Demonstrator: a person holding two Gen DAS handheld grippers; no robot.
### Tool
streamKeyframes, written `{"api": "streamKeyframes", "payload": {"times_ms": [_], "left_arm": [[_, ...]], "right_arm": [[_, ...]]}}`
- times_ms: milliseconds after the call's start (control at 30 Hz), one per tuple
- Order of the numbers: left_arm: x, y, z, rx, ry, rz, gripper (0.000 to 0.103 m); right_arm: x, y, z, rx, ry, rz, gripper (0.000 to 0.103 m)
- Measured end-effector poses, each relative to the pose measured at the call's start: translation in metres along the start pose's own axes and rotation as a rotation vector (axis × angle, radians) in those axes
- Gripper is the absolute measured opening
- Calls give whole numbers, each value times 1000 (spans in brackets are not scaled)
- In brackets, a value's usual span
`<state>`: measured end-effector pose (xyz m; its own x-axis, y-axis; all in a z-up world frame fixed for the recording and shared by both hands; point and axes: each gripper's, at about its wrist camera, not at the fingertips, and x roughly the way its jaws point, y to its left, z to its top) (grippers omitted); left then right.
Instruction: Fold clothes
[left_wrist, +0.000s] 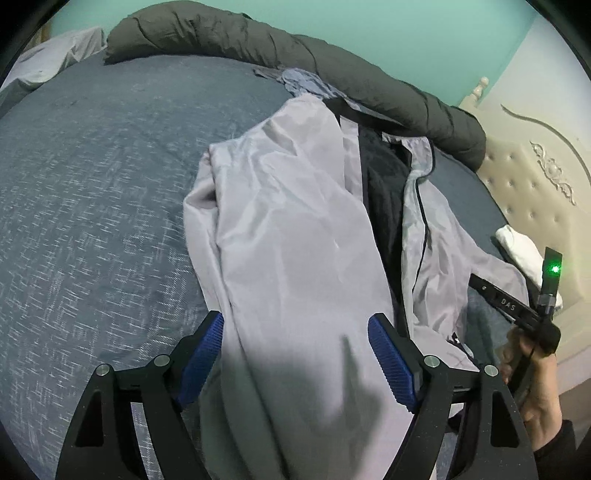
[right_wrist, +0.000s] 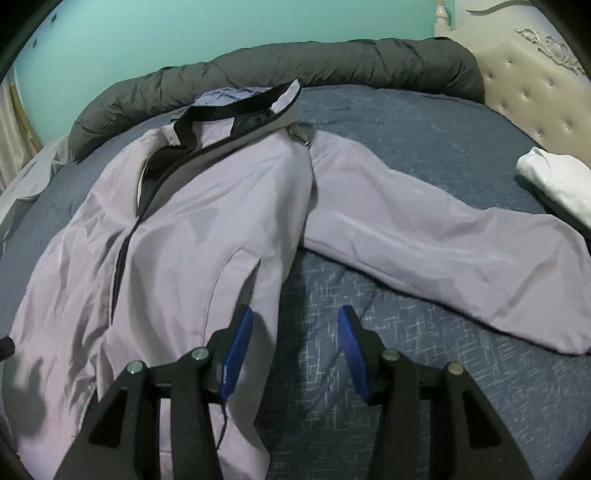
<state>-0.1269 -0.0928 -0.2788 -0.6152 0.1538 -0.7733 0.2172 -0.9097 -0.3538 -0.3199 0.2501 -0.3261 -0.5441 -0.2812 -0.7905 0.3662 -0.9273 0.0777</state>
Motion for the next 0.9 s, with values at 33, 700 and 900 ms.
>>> {"api": "streamKeyframes", "payload": {"times_ms": [33,700,900], "left_arm": [[1,-1,0,4,0,2,84],[35,4,-7,80,29,52,15],[14,13,-1,66,-5,48,7]], "right_arm": [[2,1,-1,-5,2,1,49],[20,6,-7,-25,14,6,49],[18,3,-3,-12,7,12,49]]}}
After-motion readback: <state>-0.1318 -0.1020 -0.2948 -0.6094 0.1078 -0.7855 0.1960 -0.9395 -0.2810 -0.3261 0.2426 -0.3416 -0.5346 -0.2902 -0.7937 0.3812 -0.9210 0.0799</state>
